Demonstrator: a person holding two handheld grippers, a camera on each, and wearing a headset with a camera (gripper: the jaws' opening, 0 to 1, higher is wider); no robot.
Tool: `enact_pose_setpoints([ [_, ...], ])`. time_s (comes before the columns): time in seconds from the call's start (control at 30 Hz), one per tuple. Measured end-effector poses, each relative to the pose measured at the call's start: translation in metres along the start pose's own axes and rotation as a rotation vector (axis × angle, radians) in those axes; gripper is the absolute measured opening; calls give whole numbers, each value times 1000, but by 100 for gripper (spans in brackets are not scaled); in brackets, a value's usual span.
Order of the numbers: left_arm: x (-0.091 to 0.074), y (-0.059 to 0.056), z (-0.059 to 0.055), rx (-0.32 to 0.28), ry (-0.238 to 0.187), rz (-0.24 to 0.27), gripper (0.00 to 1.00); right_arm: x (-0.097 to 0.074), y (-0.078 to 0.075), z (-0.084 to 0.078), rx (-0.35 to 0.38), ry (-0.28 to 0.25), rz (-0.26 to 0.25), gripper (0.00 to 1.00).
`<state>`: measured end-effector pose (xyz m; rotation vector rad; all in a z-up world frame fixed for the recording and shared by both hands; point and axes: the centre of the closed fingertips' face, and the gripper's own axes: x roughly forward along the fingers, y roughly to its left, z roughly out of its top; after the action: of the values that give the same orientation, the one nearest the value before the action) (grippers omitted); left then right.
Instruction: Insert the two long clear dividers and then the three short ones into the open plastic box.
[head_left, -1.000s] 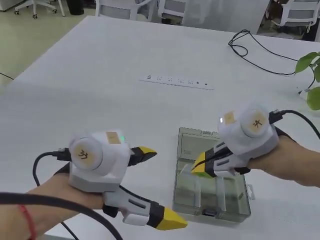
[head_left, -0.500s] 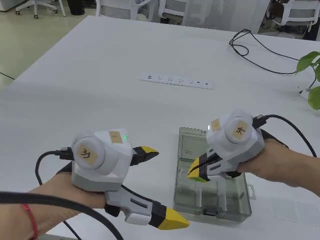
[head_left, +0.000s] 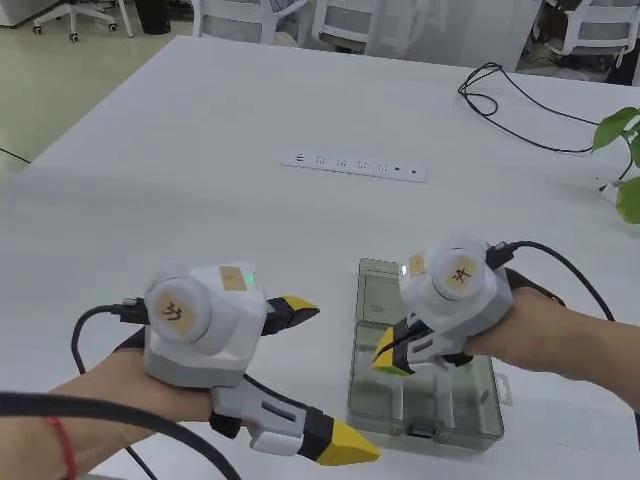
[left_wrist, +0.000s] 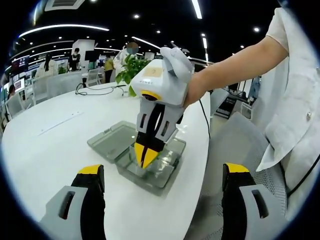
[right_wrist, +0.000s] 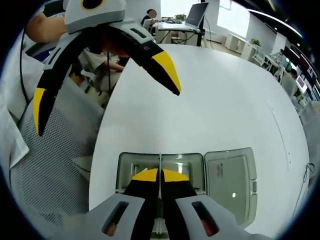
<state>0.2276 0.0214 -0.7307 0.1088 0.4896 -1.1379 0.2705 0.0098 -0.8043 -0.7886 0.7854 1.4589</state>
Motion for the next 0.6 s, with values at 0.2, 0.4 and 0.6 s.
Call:
enact_pose_setpoints([
  [0.2,-1,0,0,0,0,0,100,3,1,-2,-5,18,2,2],
  [0.4,-1,1,2,3,-1,2,100,6,0,-3,-16,35,4,2],
  [0.6,-1,1,0,4,5,-1,100,10,-1,-5,-31,57,3,2],
])
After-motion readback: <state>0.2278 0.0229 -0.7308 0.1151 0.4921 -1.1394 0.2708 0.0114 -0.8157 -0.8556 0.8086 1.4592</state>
